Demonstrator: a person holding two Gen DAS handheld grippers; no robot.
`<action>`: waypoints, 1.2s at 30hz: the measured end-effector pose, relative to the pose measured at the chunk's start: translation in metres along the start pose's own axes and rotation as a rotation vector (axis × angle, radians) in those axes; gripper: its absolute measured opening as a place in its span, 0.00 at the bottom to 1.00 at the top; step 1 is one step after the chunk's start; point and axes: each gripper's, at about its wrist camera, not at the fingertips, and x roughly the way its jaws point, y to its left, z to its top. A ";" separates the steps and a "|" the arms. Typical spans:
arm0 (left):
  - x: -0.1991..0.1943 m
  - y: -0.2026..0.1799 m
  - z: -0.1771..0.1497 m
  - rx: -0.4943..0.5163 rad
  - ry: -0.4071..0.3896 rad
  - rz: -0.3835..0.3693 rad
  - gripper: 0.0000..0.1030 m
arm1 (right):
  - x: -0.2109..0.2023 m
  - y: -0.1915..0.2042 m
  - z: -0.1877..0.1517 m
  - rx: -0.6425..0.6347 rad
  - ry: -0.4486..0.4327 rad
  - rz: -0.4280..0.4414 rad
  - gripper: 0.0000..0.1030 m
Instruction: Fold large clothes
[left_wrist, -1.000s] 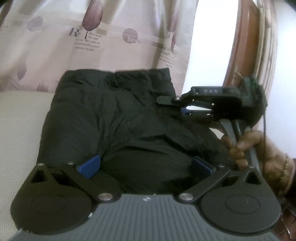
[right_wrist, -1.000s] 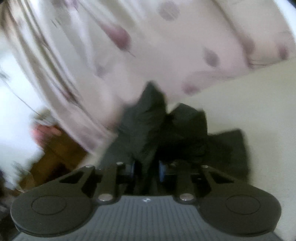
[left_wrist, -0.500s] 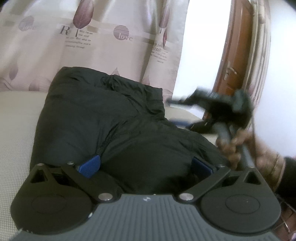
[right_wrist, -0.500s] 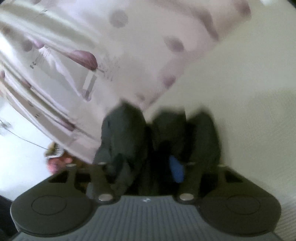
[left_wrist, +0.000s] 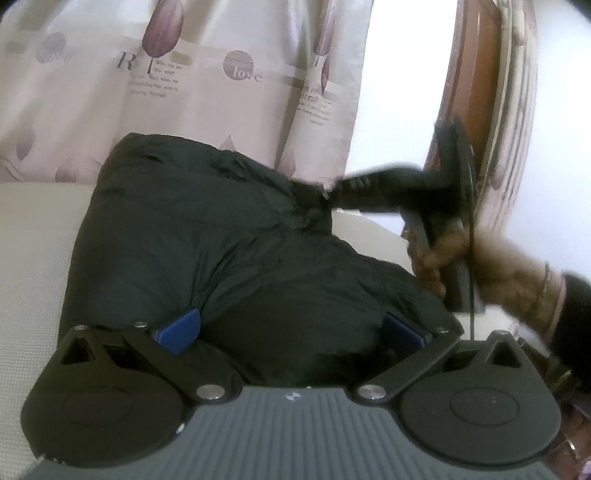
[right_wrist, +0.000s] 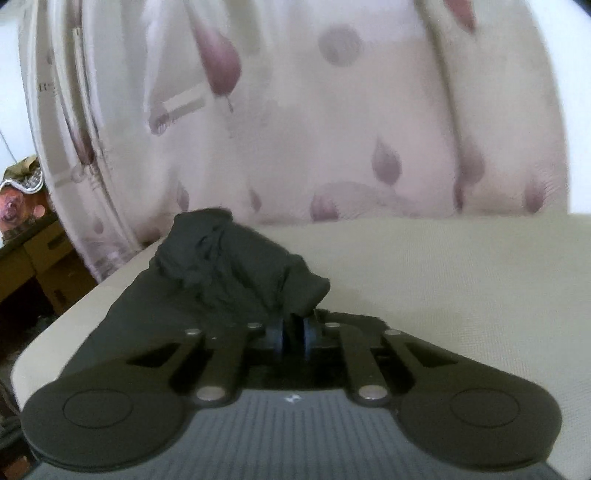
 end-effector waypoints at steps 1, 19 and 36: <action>0.000 0.000 0.000 -0.001 0.001 -0.005 1.00 | -0.004 -0.006 -0.007 0.012 -0.007 -0.012 0.08; 0.000 -0.002 -0.005 -0.002 -0.011 0.003 1.00 | -0.118 0.002 -0.041 0.127 0.020 0.128 0.72; -0.045 0.019 0.004 -0.114 -0.067 0.105 1.00 | -0.101 0.003 -0.106 0.124 0.107 0.118 0.20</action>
